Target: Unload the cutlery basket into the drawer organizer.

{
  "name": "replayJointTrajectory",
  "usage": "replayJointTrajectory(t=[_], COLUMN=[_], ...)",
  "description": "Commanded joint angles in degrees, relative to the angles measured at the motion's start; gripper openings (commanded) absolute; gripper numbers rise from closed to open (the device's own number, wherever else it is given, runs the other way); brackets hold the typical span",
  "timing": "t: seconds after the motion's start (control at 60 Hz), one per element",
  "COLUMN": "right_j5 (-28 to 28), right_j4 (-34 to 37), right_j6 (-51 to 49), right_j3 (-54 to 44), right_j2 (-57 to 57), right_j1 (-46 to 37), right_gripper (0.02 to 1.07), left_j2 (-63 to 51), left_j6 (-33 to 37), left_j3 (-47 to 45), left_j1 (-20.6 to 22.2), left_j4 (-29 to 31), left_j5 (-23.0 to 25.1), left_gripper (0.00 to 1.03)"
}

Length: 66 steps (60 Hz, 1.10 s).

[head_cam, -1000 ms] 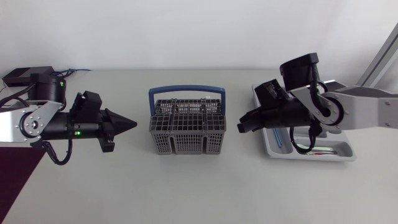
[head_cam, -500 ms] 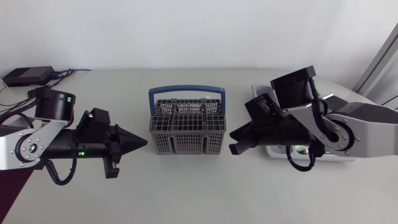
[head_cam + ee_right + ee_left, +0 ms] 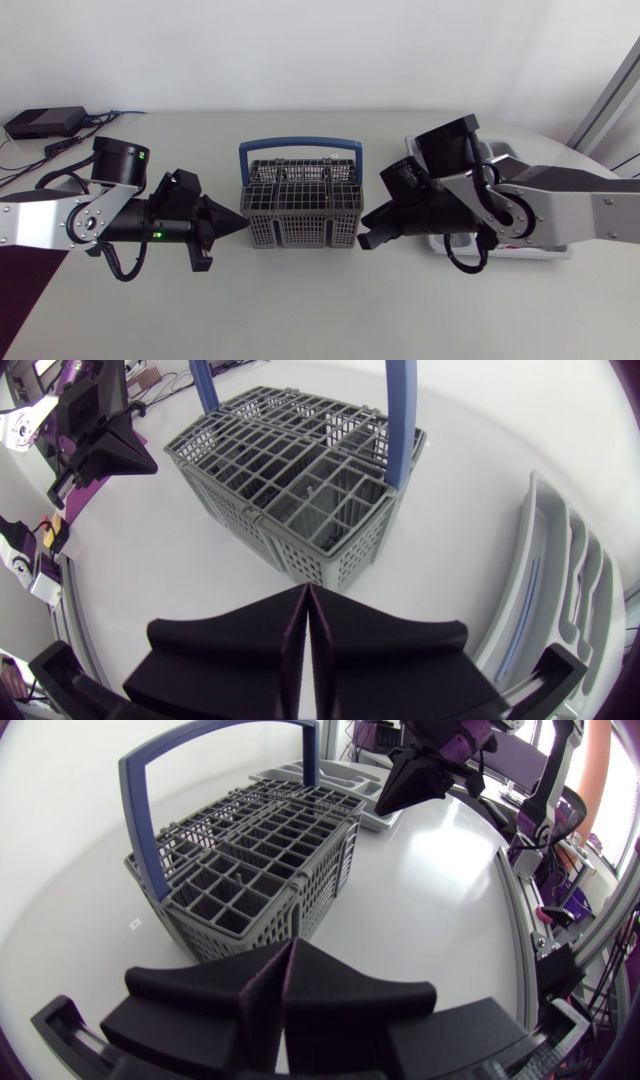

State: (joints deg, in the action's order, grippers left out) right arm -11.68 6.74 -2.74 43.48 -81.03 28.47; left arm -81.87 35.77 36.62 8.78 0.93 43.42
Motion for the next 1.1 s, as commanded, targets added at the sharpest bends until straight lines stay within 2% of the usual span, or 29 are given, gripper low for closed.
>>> replayJointTrajectory(t=[0.0,0.367,0.833,1.083], right_j5=[0.6,1.4,1.9,2.4], right_j4=[-1.4,-1.9,2.3,5.3], right_j6=[1.5,1.6,1.6,2.0], right_j3=[1.8,2.9,-1.8,-4.5], right_j2=[-1.8,-3.4,6.7,13.0], right_j1=[0.7,1.2,2.0,2.8], right_gripper=[0.07,0.07,0.07,0.07], left_j2=[-1.5,-3.4,-5.2,-2.4], left_j6=[-1.0,-1.0,-1.0,-1.0], left_j3=[1.8,2.5,3.5,1.8], left_j1=[0.4,0.5,-0.1,-1.0], left_j4=[-0.6,-1.3,-2.3,-2.6], left_j5=[0.2,0.1,-0.6,-1.1], left_gripper=[0.25,0.25,0.25,0.25])
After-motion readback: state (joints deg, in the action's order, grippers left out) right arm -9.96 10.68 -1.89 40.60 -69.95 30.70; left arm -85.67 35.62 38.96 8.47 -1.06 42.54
